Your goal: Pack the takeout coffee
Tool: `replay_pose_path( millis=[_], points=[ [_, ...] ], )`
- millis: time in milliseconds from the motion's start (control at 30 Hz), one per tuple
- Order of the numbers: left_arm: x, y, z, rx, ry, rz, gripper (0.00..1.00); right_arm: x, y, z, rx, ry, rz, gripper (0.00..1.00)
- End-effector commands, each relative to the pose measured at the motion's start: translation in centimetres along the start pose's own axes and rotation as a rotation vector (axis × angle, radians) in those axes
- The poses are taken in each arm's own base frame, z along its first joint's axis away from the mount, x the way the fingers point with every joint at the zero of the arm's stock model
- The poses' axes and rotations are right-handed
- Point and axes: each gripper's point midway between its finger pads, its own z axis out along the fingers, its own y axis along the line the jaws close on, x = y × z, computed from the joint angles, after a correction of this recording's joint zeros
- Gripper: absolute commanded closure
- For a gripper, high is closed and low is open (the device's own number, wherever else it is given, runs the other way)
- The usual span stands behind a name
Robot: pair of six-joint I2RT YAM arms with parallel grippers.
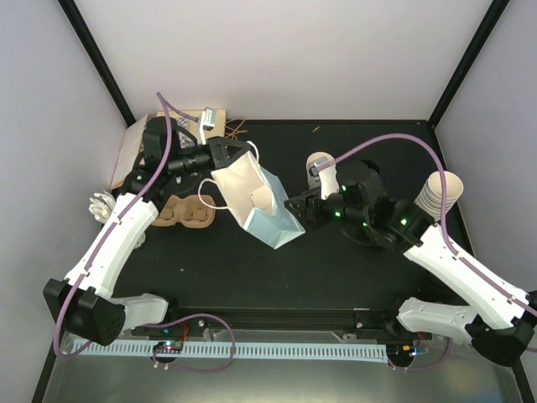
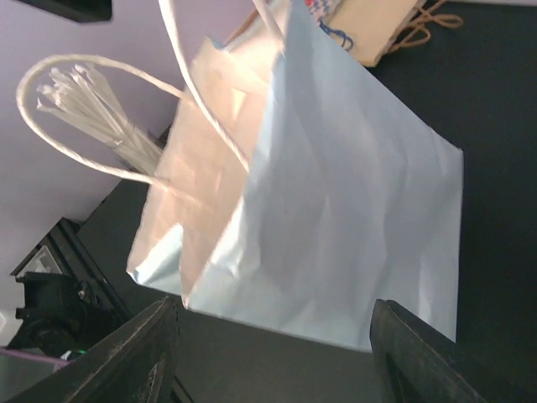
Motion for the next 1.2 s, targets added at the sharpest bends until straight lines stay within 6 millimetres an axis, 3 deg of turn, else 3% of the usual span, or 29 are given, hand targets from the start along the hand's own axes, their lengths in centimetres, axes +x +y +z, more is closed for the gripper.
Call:
replay_pose_path(
  millis=[0, 333, 667, 767, 967, 1033, 1133, 1167],
  points=[
    [-0.2, -1.4, 0.3, 0.052, 0.003, 0.017, 0.97, -1.4, 0.5, 0.5, 0.041, 0.028, -0.067, 0.34],
    [0.0, -1.7, 0.7, 0.057, 0.011, 0.014, 0.97, -3.2, 1.7, 3.2, 0.202, 0.067, -0.159, 0.3],
    [-0.1, -2.2, 0.9, 0.066, 0.012, 0.013, 0.97, -4.8, -0.8, 5.7, 0.462, 0.051, -0.179, 0.42],
    [-0.1, -2.2, 0.9, 0.065, 0.013, 0.013, 0.97, -5.0, -0.9, 6.2, 0.473, 0.044, -0.191, 0.53],
    [-0.1, -2.2, 1.0, 0.067, 0.015, 0.017, 0.96, -4.8, -0.5, 7.3, 0.444, 0.053, -0.181, 0.96],
    [-0.1, -2.4, 0.8, 0.071, 0.014, 0.027, 0.9, -4.7, -0.3, 7.4, 0.433, 0.057, -0.171, 0.99],
    [0.1, -3.1, 0.2, 0.074, 0.012, 0.057, 0.7, -4.7, -0.1, 7.3, 0.421, 0.048, -0.152, 0.99],
    [0.1, -3.4, -0.1, 0.07, 0.01, 0.068, 0.58, -4.6, -0.2, 7.2, 0.423, 0.045, -0.143, 0.99]
  ],
)
